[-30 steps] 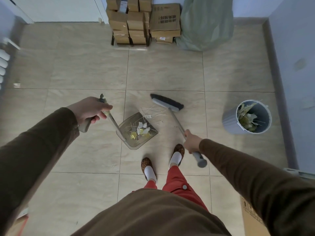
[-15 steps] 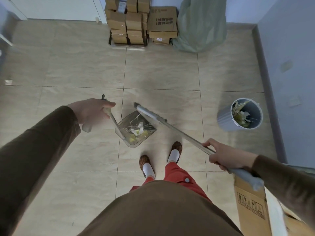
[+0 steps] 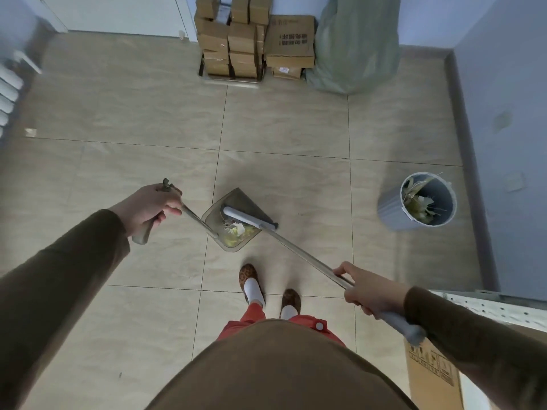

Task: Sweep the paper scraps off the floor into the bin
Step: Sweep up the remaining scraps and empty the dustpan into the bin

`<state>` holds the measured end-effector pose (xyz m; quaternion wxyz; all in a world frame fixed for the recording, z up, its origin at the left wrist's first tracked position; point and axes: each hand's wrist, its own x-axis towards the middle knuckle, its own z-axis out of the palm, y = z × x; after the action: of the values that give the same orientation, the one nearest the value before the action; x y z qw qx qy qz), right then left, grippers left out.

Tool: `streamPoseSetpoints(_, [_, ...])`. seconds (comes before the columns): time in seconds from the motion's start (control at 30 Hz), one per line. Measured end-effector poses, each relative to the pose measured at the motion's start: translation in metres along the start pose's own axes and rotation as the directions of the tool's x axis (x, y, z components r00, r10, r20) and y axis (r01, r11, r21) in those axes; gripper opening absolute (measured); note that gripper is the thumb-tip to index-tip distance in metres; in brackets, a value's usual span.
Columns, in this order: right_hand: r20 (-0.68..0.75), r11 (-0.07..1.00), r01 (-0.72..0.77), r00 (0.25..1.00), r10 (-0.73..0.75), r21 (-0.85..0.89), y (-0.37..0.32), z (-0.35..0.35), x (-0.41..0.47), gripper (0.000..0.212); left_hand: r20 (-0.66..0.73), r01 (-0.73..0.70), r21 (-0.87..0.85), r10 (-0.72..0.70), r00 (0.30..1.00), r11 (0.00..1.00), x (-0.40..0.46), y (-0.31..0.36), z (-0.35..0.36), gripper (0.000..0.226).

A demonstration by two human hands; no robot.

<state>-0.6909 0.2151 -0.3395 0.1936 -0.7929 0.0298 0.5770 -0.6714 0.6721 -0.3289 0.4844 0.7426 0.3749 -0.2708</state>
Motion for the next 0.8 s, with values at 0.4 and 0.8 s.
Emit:
streamPoseSetpoints(0.4, [-0.082,0.987,0.075,0.995,-0.064,0.145,0.099,-0.022,-0.038,0.049,-0.246,-0.007,-0.493,-0.131,0.960,0.870,-0.050,-0.019,0.041,0.015])
streamPoseSetpoints(0.8, [-0.257,0.979,0.087,0.957,-0.134,-0.186,0.129,-0.030,-0.055,0.044,-0.320,-0.131,-0.773,-0.204,0.925,0.621,-0.072,-0.001,0.074,0.020])
